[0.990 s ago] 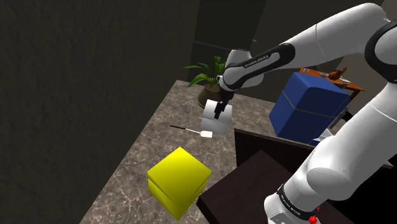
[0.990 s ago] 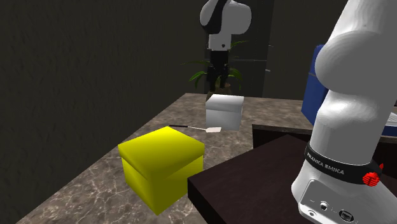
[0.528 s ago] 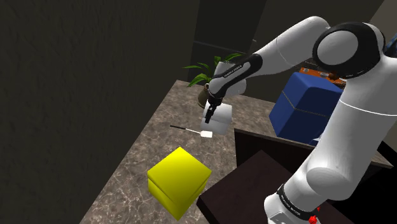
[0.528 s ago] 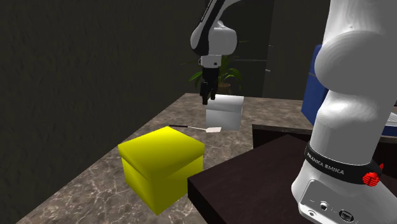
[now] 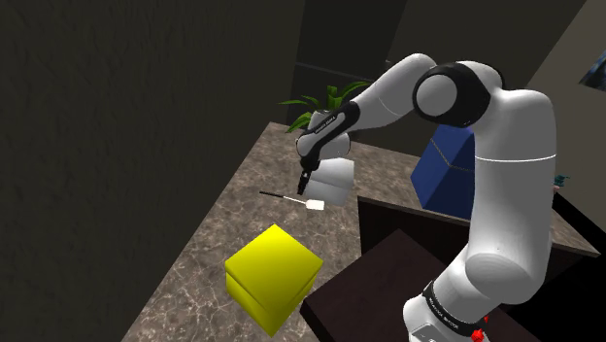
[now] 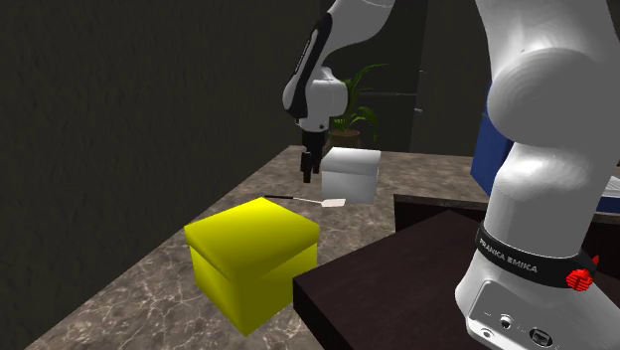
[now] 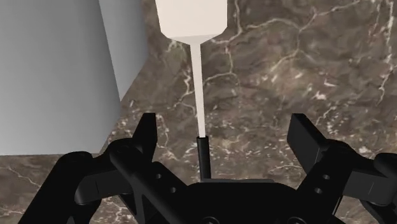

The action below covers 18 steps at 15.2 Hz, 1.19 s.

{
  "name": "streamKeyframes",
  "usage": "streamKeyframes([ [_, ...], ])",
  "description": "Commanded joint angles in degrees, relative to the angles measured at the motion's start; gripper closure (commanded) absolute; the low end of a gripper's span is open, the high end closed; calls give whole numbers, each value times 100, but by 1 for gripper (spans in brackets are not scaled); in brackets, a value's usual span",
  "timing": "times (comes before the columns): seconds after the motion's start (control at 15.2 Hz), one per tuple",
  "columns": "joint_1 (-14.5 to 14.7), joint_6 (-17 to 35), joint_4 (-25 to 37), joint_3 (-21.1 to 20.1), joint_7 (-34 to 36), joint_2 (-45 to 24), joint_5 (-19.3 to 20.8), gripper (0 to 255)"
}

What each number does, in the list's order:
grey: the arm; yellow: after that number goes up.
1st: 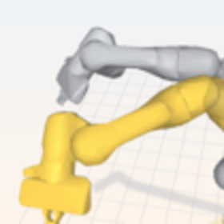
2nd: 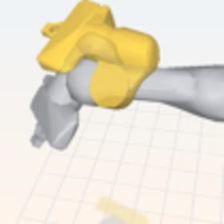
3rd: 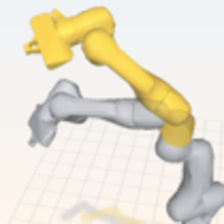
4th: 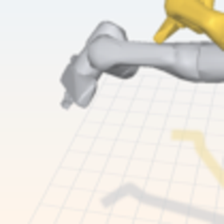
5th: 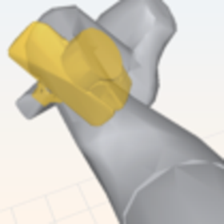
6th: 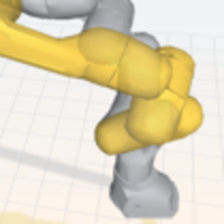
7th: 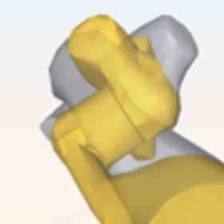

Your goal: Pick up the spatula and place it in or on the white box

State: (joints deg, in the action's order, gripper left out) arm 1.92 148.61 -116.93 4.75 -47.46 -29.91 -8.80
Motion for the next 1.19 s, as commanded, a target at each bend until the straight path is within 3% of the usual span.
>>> streamKeyframes([
  [0.0,-43,73,415,-94,-153,-456,-16,0],
  [0.13,-84,105,859,-177,-294,-900,-6,0],
  [0.66,-114,409,1129,-240,-332,-1469,-47,0],
  [1.12,-114,409,1129,-240,-332,-1469,-47,0],
])
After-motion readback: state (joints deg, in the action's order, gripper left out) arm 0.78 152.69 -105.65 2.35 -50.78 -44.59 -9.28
